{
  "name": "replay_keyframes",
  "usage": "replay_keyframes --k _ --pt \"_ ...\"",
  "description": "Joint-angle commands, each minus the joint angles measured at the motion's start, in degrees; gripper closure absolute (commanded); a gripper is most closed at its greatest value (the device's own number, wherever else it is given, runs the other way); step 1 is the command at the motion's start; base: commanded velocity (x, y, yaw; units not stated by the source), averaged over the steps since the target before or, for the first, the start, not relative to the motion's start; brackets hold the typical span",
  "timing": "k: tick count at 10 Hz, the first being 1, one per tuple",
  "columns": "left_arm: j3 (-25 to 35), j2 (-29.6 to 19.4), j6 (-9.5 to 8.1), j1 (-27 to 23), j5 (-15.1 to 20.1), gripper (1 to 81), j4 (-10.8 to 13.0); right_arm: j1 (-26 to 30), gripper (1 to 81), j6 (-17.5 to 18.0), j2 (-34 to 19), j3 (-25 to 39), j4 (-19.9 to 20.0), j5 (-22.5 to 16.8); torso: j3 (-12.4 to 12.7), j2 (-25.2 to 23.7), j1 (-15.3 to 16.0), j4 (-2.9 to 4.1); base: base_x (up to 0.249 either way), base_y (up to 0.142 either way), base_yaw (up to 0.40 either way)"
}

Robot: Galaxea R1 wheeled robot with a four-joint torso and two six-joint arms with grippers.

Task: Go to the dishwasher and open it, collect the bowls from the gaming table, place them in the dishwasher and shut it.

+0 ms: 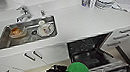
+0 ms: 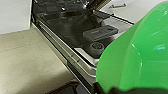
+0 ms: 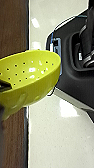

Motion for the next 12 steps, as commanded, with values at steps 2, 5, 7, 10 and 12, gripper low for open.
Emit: replay_keyframes --k 2,5,7,10,12 --pt "-7.3 11.6 -5.45 -9.7 1.8 81.1 5.4 -2.0 81.1 0.2 -0.3 0.0 -0.2 -4.2 0.0 0.0 0.0 0.00 0.000 0.000 0.000" --pt "-14.2 19.4 -5.54 -14.2 1.9 81.1 5.3 -2.3 81.1 0.2 1.0 -0.3 -0.5 -4.2 0.0 0.0 0.0 0.00 0.000 0.000 0.000" --pt "-15.5 22.5 -5.36 -16.0 2.1 81.1 5.5 -2.4 81.1 0.2 1.0 -0.3 -0.5 -4.1 0.0 0.0 0.0 0.00 0.000 0.000 0.000" --pt "-19.0 27.1 -5.36 -17.7 2.2 81.1 5.9 -2.2 81.1 0.3 1.0 -0.3 -0.3 -3.3 0.0 0.1 0.0 0.00 0.000 0.000 0.000" --pt "-18.6 26.4 -5.01 -15.8 2.4 1.0 6.1 -2.0 81.1 0.2 0.9 -0.3 -0.5 -3.3 -0.1 0.1 0.0 0.00 0.000 0.000 0.000"
